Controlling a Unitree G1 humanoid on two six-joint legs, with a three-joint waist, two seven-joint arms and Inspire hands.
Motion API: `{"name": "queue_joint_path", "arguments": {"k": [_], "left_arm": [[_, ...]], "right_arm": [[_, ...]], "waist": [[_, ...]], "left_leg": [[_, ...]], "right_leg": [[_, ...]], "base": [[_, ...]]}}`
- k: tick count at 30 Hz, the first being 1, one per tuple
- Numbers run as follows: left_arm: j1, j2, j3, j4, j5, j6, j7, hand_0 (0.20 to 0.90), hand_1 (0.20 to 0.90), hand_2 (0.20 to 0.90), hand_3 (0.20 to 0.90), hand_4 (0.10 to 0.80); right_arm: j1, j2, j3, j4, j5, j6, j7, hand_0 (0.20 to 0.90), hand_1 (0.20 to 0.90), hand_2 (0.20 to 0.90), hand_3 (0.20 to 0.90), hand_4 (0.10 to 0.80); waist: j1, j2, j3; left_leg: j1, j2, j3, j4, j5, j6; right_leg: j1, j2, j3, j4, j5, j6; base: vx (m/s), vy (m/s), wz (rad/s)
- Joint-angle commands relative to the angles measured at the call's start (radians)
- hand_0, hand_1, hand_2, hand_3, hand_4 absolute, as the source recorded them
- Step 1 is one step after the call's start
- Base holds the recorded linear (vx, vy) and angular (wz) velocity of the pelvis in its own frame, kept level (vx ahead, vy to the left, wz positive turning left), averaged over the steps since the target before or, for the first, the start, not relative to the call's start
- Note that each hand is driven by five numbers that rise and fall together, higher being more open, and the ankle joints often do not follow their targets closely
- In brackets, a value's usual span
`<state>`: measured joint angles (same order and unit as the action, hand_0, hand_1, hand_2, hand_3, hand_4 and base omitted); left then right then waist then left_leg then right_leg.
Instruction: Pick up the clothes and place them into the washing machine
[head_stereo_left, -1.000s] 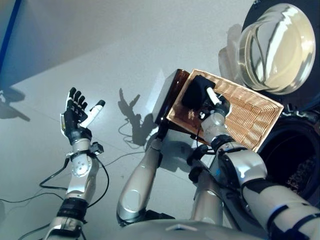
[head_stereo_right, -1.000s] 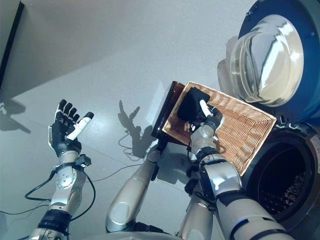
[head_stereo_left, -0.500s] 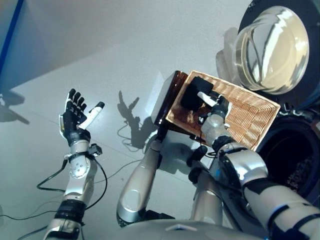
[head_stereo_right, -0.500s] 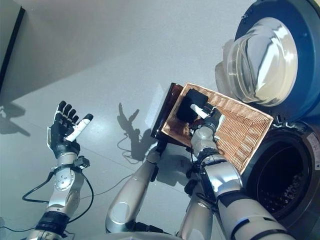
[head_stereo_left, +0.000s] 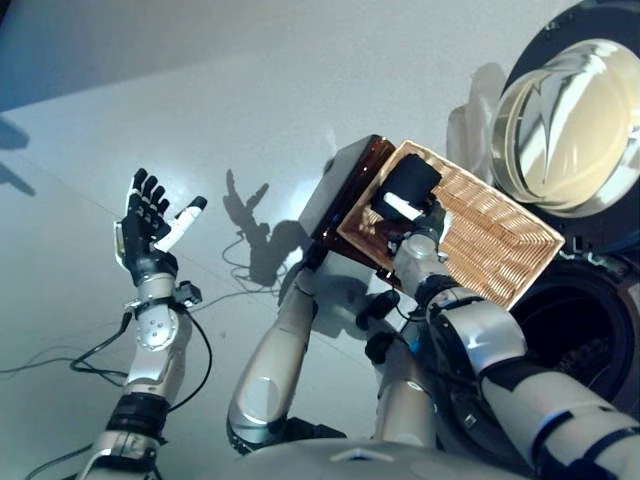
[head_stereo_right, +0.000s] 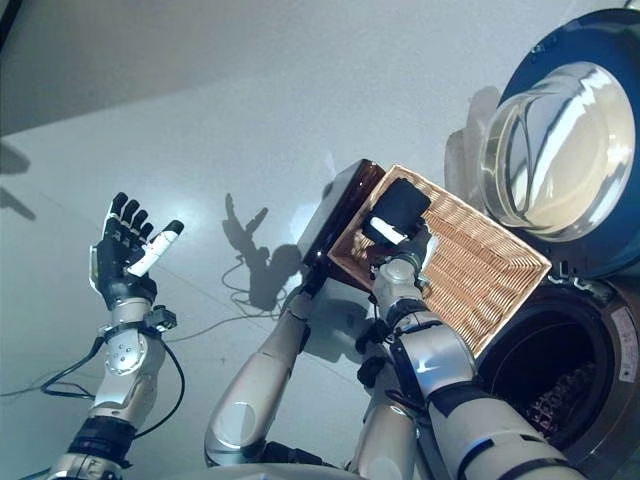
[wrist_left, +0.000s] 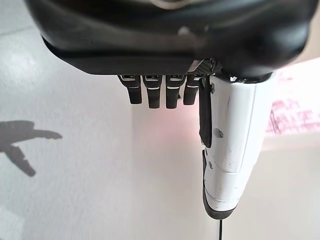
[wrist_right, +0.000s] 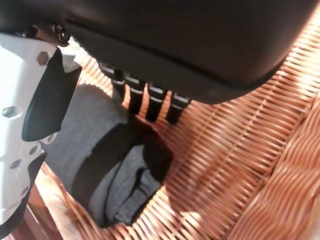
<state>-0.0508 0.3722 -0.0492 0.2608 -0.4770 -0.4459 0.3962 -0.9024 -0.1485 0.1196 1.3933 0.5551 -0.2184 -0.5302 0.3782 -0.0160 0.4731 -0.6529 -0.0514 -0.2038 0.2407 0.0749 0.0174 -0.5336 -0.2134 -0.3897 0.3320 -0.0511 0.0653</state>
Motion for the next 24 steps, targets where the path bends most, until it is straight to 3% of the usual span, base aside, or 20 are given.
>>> {"name": "queue_joint_path", "arguments": {"k": [1,10,12,13,15,16,24], "left_arm": [[0.003,0.095,0.082,-0.155,0.033,-0.109,0.029,0.900,0.900,0.900,0.900,0.800],[-0.020,0.108,0.078,-0.188,0.040,-0.100,0.038,0.900,0.900,0.900,0.900,0.800],[-0.024,0.107,0.081,-0.193,0.040,-0.098,0.041,0.900,0.900,0.900,0.900,0.800],[-0.024,0.106,0.079,-0.195,0.043,-0.097,0.040,0.900,0.900,0.900,0.900,0.800],[-0.025,0.106,0.078,-0.199,0.043,-0.096,0.037,0.900,0.900,0.900,0.900,0.800],[-0.024,0.104,0.079,-0.200,0.042,-0.097,0.038,0.900,0.900,0.900,0.900,0.800],[0.003,0.100,0.078,-0.205,0.035,-0.100,0.028,0.900,0.900,0.900,0.900,0.800]], "right_arm": [[-0.012,-0.001,0.003,-0.026,-0.060,-0.017,0.001,0.900,0.900,0.900,0.900,0.800],[-0.072,-0.037,0.024,0.042,-0.170,0.063,-0.015,0.900,0.900,0.900,0.900,0.800],[-0.074,-0.042,0.029,0.051,-0.193,0.078,-0.016,0.686,0.686,0.686,0.686,0.647],[-0.077,-0.047,0.031,0.060,-0.208,0.086,-0.015,0.505,0.505,0.505,0.505,0.518],[-0.075,-0.056,0.030,0.065,-0.220,0.092,-0.019,0.227,0.227,0.227,0.227,0.320],[-0.074,-0.058,0.030,0.064,-0.224,0.093,-0.020,0.200,0.200,0.200,0.200,0.300],[-0.052,-0.075,0.020,0.066,-0.248,0.104,-0.019,0.200,0.200,0.200,0.200,0.300]], "waist": [[0.074,-0.007,0.000],[0.114,0.007,0.020],[0.117,0.008,0.022],[0.118,0.010,0.023],[0.118,0.012,0.022],[0.118,0.013,0.021],[0.104,0.018,0.004]], "left_leg": [[-0.063,-0.030,0.026,0.044,-0.047,-0.072],[-0.103,-0.044,0.005,0.067,-0.049,-0.070],[-0.103,-0.043,0.004,0.067,-0.051,-0.068],[-0.104,-0.044,0.005,0.070,-0.052,-0.067],[-0.102,-0.046,0.005,0.070,-0.053,-0.064],[-0.101,-0.046,0.005,0.069,-0.053,-0.064],[-0.085,-0.041,0.017,0.066,-0.059,-0.054]], "right_leg": [[0.082,-0.031,0.003,0.006,-0.049,0.028],[0.060,-0.039,-0.028,0.038,-0.071,0.030],[0.057,-0.040,-0.027,0.042,-0.072,0.030],[0.056,-0.042,-0.028,0.045,-0.073,0.030],[0.054,-0.042,-0.029,0.048,-0.074,0.030],[0.054,-0.042,-0.028,0.048,-0.075,0.030],[0.056,-0.049,-0.010,0.054,-0.074,0.030]], "base": [[0.030,-0.022,0.26],[0.019,-0.006,0.13],[0.011,0.014,0.11],[0.012,0.012,0.05],[0.000,0.000,0.00],[0.000,0.000,0.00],[0.001,0.019,-0.01]]}}
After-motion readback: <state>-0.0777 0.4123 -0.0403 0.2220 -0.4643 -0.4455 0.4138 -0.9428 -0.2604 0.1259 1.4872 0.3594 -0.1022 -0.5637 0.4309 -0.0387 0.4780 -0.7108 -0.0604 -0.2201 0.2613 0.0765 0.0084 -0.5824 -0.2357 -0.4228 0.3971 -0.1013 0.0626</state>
